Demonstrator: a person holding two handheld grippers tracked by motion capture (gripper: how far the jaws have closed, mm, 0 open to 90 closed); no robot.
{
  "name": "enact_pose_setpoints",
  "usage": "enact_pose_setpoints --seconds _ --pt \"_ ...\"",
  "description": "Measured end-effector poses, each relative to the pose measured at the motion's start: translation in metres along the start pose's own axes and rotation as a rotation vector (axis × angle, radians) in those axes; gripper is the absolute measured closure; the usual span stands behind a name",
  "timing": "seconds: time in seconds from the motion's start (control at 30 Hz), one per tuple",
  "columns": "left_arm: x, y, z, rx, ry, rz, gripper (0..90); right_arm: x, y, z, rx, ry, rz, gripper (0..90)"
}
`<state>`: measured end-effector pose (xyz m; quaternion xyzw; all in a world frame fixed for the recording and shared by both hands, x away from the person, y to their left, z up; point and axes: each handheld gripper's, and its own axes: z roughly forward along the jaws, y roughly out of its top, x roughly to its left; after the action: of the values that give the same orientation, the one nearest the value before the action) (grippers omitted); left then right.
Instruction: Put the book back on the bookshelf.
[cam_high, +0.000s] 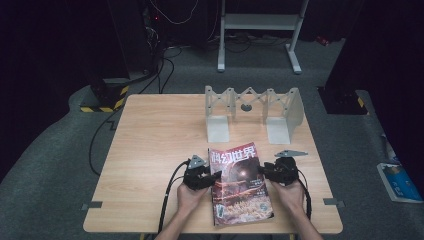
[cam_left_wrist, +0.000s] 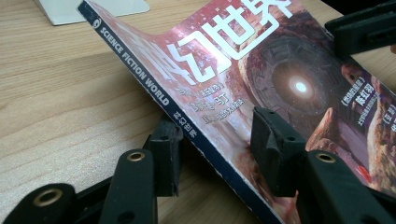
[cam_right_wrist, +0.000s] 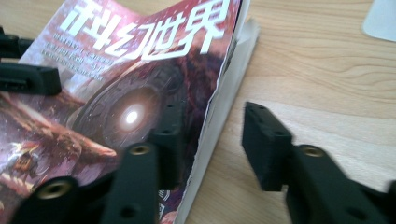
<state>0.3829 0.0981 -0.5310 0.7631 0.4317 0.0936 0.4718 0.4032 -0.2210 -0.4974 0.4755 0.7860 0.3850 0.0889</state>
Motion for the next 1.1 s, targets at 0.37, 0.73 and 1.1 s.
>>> enact_pose_setpoints --seconds 0.37,0.73,1.1 --pt "0.001 0.001 0.0 0.006 -0.006 -0.029 55.0 0.006 0.012 0.012 0.008 -0.142 -0.06 85.3" --pt "0.001 0.003 0.001 0.022 0.0 -0.035 53.6 -0.002 0.014 0.033 0.07 -0.13 -0.058 84.9" --pt "0.005 0.01 0.008 0.052 -0.002 -0.02 49.3 -0.001 0.013 0.033 0.078 -0.125 -0.136 89.1"
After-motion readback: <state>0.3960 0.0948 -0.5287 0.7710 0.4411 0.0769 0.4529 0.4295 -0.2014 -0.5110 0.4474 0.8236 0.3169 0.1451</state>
